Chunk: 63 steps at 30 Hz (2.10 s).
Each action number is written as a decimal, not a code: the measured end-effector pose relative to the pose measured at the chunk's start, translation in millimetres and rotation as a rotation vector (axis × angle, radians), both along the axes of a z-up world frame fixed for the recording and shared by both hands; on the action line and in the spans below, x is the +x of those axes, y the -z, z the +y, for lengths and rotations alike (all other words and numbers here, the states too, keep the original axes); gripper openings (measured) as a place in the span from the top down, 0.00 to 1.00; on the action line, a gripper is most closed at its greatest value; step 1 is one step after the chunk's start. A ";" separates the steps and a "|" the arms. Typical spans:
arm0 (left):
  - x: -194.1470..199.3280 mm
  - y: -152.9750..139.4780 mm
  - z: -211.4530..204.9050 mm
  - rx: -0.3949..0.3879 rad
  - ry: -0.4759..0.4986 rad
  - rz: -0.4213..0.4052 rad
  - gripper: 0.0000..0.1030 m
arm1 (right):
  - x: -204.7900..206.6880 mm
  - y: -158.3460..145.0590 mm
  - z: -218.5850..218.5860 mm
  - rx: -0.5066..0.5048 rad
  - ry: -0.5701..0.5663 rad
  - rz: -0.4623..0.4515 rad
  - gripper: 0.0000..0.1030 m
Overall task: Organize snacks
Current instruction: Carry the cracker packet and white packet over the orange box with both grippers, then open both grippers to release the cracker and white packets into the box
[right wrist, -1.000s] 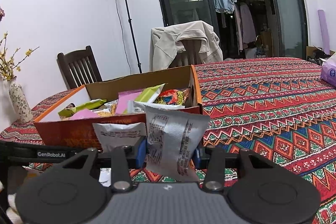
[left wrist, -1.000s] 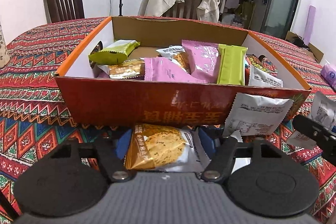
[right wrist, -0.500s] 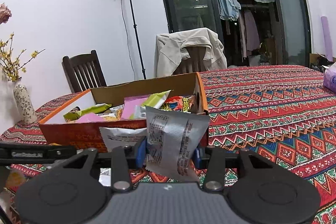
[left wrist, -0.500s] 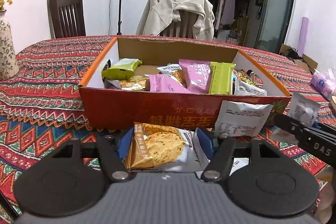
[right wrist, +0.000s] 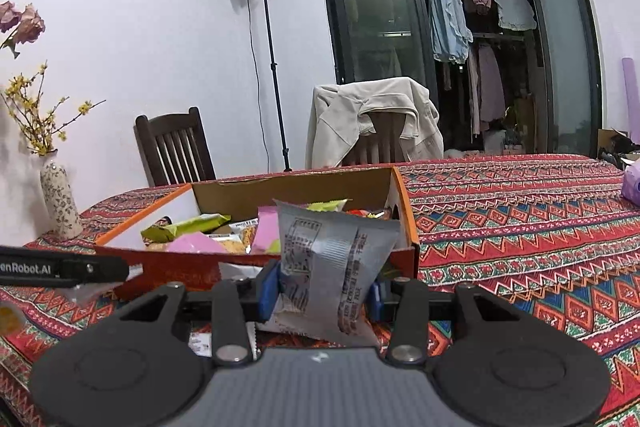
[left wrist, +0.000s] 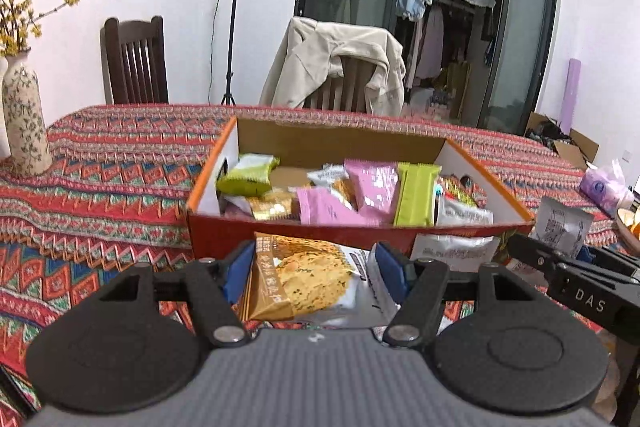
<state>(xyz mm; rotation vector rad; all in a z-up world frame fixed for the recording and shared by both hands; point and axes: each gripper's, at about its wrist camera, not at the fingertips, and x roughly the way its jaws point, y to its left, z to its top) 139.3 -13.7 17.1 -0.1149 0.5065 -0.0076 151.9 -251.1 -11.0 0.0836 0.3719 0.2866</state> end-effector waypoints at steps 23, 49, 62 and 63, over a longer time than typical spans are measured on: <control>73.3 -44.1 8.2 -0.032 -0.094 -0.055 0.35 | 63.3 -62.5 8.9 0.007 0.044 -0.067 0.59; 124.0 1.0 11.0 -0.005 -0.141 -0.060 0.10 | 131.2 -9.9 20.5 0.021 0.037 0.031 0.39; 110.8 -6.3 13.9 -0.046 -0.140 -0.096 0.00 | 119.3 -8.3 12.4 0.043 0.060 0.003 0.00; 109.1 -7.9 14.7 -0.048 -0.140 -0.100 0.00 | 118.2 -8.8 11.8 0.044 0.061 0.002 0.00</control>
